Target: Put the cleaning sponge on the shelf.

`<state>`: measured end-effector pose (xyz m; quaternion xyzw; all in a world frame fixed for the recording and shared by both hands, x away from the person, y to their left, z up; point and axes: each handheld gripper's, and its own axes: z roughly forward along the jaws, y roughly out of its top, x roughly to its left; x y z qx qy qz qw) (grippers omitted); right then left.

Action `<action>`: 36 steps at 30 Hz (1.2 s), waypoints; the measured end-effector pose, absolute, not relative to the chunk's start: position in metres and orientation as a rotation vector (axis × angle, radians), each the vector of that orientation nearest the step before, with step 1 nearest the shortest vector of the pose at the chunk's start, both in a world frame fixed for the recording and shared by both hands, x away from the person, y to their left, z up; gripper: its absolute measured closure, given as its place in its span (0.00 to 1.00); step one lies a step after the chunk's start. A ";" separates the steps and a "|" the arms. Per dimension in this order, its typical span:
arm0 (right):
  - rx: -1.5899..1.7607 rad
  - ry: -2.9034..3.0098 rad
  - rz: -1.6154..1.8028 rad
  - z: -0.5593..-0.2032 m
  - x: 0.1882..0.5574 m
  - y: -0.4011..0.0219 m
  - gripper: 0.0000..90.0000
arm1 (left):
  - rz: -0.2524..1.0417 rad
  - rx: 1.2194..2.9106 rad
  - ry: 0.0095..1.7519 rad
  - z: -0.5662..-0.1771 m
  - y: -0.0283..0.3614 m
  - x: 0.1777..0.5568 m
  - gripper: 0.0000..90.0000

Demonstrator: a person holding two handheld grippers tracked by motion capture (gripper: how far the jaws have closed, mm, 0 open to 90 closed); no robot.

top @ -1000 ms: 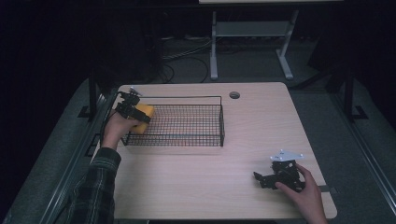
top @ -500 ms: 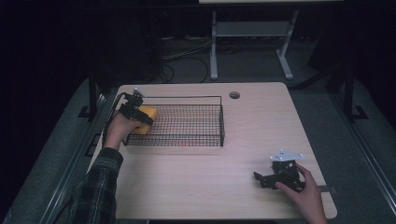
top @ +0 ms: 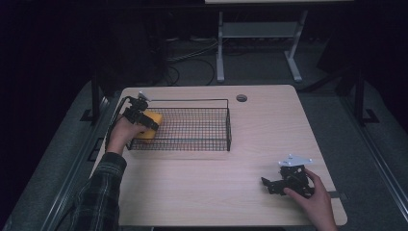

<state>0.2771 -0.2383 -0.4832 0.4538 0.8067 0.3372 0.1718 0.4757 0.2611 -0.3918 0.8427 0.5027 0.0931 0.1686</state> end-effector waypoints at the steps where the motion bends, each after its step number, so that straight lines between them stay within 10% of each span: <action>1: 1.290 2.289 0.958 -0.483 0.277 -0.238 0.00 | 0.269 2.392 1.431 -0.392 0.261 0.476 0.18; 36: 1.290 2.290 0.956 -0.483 0.277 -0.238 0.00 | 0.341 2.314 1.302 -0.360 0.265 0.412 0.19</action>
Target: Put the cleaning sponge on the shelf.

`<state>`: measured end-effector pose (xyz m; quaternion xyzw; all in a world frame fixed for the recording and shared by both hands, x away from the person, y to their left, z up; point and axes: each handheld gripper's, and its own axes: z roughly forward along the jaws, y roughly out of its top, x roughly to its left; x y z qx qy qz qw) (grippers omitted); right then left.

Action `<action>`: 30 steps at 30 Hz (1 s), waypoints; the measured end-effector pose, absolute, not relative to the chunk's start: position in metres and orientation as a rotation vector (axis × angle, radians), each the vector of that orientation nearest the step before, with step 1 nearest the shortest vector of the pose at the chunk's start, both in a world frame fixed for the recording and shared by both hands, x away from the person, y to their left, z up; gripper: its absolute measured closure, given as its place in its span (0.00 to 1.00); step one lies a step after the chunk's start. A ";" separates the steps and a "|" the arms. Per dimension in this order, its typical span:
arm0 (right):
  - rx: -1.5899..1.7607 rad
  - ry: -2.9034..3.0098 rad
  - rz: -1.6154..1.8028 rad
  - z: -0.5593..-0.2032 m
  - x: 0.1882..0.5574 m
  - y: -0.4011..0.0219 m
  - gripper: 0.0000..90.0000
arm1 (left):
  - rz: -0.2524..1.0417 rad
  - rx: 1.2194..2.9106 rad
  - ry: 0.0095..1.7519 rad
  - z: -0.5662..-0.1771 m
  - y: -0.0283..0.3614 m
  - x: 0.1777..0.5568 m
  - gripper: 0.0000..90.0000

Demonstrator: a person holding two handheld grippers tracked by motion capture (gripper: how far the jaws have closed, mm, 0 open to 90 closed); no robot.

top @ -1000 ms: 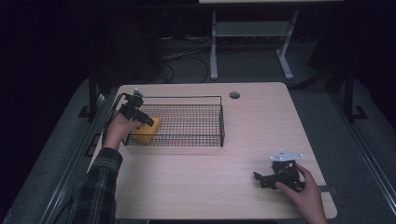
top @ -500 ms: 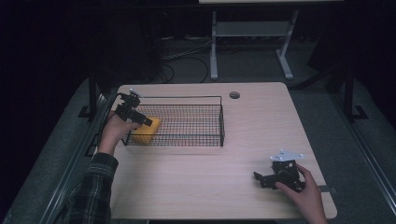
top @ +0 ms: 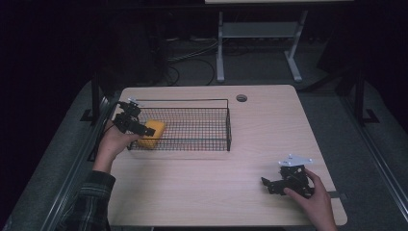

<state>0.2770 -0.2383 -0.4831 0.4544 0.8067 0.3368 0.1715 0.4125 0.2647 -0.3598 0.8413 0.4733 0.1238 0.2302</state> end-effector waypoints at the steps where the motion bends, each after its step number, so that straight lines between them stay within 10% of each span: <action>1: 1.293 2.288 0.958 -0.483 0.277 -0.238 0.00 | 0.339 2.316 1.298 -0.359 0.264 0.409 0.19; 30: 1.292 2.288 0.957 -0.483 0.277 -0.238 0.00 | 0.384 2.280 1.205 -0.389 0.264 0.330 0.19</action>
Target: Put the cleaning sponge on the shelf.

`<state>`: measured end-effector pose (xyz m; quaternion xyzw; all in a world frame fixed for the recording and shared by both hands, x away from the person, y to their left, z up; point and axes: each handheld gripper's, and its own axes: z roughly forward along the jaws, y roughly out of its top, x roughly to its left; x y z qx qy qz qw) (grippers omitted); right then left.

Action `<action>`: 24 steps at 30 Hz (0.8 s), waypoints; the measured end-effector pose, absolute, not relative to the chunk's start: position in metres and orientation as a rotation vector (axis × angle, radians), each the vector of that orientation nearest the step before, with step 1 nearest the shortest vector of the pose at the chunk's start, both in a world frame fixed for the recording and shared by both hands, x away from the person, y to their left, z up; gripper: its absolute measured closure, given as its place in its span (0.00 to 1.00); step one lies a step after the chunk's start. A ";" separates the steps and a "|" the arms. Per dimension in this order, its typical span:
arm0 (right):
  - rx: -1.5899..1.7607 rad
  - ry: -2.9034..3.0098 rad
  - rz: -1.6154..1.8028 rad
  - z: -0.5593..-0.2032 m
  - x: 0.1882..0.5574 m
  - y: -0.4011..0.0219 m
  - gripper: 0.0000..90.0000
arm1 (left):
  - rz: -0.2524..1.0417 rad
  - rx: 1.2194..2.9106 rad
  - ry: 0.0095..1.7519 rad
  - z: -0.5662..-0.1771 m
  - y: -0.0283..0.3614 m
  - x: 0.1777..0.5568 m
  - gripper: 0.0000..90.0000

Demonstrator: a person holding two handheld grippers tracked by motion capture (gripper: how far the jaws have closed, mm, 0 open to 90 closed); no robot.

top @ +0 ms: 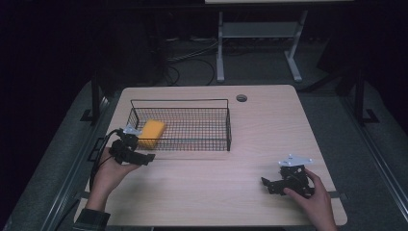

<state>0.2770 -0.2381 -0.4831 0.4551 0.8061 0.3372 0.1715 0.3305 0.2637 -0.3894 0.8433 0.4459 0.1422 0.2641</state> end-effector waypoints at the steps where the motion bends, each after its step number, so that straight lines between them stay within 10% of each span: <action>1: 1.292 2.288 0.957 -0.483 0.277 -0.238 0.00 | 0.388 2.278 1.199 -0.391 0.264 0.328 0.19; 24: 1.290 2.288 0.958 -0.483 0.277 -0.238 0.00 | 0.476 2.211 1.102 -0.438 0.263 0.297 0.17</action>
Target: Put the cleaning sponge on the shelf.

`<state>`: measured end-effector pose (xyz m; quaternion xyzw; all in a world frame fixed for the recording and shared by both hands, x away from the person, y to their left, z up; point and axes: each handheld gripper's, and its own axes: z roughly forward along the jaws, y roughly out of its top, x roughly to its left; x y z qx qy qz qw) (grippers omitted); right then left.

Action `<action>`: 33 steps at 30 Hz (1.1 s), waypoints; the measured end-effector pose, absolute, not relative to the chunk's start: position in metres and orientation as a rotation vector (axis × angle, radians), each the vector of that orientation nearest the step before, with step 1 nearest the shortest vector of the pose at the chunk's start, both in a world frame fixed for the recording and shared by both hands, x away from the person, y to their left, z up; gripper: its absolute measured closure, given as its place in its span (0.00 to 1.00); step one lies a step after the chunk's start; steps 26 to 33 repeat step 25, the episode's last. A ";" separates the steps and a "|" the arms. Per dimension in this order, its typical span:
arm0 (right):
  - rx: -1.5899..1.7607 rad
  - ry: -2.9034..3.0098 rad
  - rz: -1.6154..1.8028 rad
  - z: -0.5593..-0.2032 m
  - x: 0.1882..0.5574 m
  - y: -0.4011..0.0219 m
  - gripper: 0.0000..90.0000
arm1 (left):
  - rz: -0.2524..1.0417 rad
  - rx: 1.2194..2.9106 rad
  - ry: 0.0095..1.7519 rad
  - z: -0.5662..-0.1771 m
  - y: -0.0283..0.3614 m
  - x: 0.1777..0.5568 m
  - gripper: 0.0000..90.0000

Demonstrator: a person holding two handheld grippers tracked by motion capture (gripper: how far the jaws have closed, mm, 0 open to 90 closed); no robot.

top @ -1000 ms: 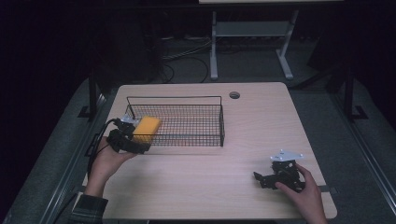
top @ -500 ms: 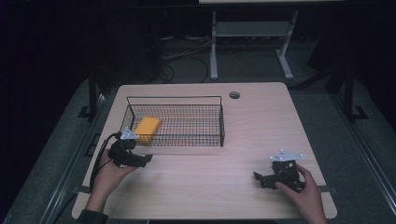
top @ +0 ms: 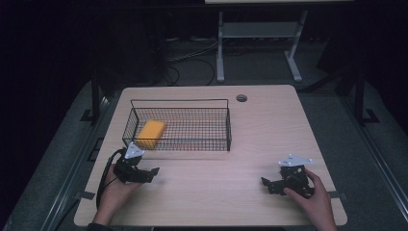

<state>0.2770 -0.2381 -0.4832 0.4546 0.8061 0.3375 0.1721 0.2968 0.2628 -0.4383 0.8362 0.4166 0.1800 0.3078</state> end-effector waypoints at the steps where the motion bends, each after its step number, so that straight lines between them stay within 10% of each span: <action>1: 1.290 2.288 0.958 -0.483 0.277 -0.238 0.00 | 0.474 2.210 1.097 -0.441 0.263 0.296 0.17; 33: 1.290 2.287 0.958 -0.483 0.277 -0.238 0.00 | 0.424 2.211 1.064 -0.469 0.273 0.285 0.14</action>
